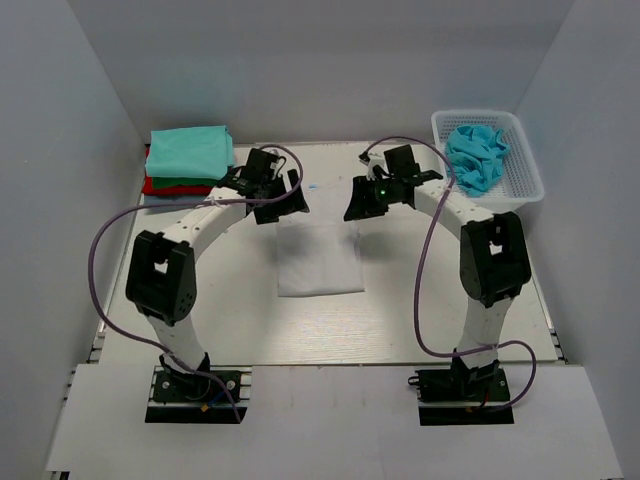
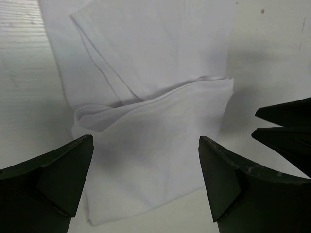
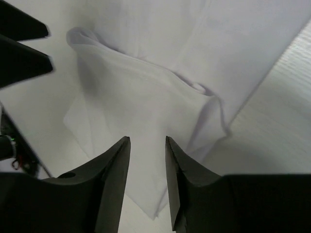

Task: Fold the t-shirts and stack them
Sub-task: Fold the folded rectangular tshirt in 1/3 of the way

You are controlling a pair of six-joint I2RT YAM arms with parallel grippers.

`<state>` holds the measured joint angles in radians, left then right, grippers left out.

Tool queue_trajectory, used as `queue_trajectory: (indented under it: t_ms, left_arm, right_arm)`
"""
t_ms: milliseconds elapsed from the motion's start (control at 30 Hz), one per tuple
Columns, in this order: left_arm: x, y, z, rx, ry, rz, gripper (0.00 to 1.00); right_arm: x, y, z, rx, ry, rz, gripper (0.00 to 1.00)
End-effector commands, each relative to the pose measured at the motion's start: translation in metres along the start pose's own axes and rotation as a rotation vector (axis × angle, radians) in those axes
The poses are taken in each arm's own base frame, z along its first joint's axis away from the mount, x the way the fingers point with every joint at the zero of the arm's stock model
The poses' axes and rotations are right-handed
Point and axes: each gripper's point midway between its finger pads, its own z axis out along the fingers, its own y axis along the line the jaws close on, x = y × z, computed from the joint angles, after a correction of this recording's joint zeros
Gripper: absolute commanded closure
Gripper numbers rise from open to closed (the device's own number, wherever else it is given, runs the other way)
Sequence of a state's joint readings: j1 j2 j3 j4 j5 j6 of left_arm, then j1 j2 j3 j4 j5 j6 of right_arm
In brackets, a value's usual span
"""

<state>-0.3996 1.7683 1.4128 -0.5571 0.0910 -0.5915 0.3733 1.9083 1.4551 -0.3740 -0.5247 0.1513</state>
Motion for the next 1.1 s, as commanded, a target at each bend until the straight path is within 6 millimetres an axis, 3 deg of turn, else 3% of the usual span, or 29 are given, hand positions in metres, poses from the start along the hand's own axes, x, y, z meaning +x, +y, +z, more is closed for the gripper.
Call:
queue_trajectory:
  t_ms: [0, 67, 233, 467, 600, 633, 700, 733, 767, 833, 867, 900, 933, 967, 1000, 1033, 1067]
  left_arm:
    - [0.008, -0.015, 0.016, 0.089, 0.049, 0.007, 0.01]
    - [0.005, -0.016, 0.022, 0.088, 0.052, 0.006, 0.01]
    - [0.022, 0.008, 0.056, 0.039, 0.122, -0.023, 0.01]
    - [0.023, 0.016, 0.086, 0.0, 0.152, -0.02, 0.01]
    - [0.027, 0.021, 0.084, -0.021, 0.168, -0.023, 0.01]
    - [0.018, 0.014, 0.077, -0.003, 0.141, -0.008, 0.01]
    - [0.006, 0.013, 0.064, -0.027, 0.105, -0.003, 0.01]
    - [-0.011, 0.003, 0.048, -0.01, 0.056, 0.017, 0.01]
    - [-0.017, 0.0, 0.038, -0.013, 0.041, 0.018, 0.01]
    - [-0.031, -0.013, 0.017, 0.01, -0.019, 0.053, 0.01]
    - [-0.033, -0.013, 0.008, 0.008, -0.037, 0.054, 0.01]
    - [-0.028, -0.012, -0.01, 0.016, -0.05, 0.055, 0.01]
    - [-0.021, -0.009, -0.018, 0.015, -0.047, 0.035, 0.01]
    - [0.006, 0.002, -0.015, 0.022, -0.001, 0.016, 0.01]
    - [0.016, 0.006, -0.02, 0.031, 0.002, -0.002, 0.01]
    - [0.017, 0.003, -0.042, 0.062, -0.043, -0.015, 0.01]
    - [0.049, 0.018, -0.038, 0.038, 0.006, -0.052, 0.01]
  right_arm:
    - [-0.009, 0.015, 0.019, -0.105, -0.013, 0.014, 0.6]
    - [-0.01, 0.022, 0.023, -0.145, -0.007, 0.042, 0.68]
    - [-0.006, 0.005, 0.047, -0.16, -0.004, 0.101, 0.75]
    - [0.013, -0.051, 0.067, -0.021, 0.024, 0.201, 0.86]
    - [0.025, -0.064, 0.073, -0.016, 0.043, 0.199, 0.87]
    - [0.028, -0.064, 0.073, -0.017, 0.053, 0.194, 0.87]
    - [0.014, -0.051, 0.062, -0.05, 0.039, 0.158, 0.83]
    - [0.01, -0.045, 0.058, -0.055, 0.033, 0.136, 0.8]
    - [-0.009, -0.028, 0.039, -0.064, -0.017, 0.085, 0.77]
    - [-0.018, -0.014, 0.027, -0.065, -0.048, 0.05, 0.65]
    - [-0.02, -0.004, 0.012, -0.064, -0.073, 0.036, 0.54]
    - [-0.014, 0.001, 0.001, -0.055, -0.093, 0.04, 0.36]
    - [-0.018, 0.018, -0.015, -0.07, -0.129, 0.014, 0.1]
    - [0.018, 0.011, -0.017, -0.044, -0.102, 0.05, 0.1]
    - [0.029, 0.013, -0.018, -0.039, -0.099, 0.077, 0.1]
    - [0.051, 0.01, -0.023, -0.017, -0.09, 0.098, 0.1]
    - [0.062, 0.01, -0.025, -0.002, -0.08, 0.115, 0.1]
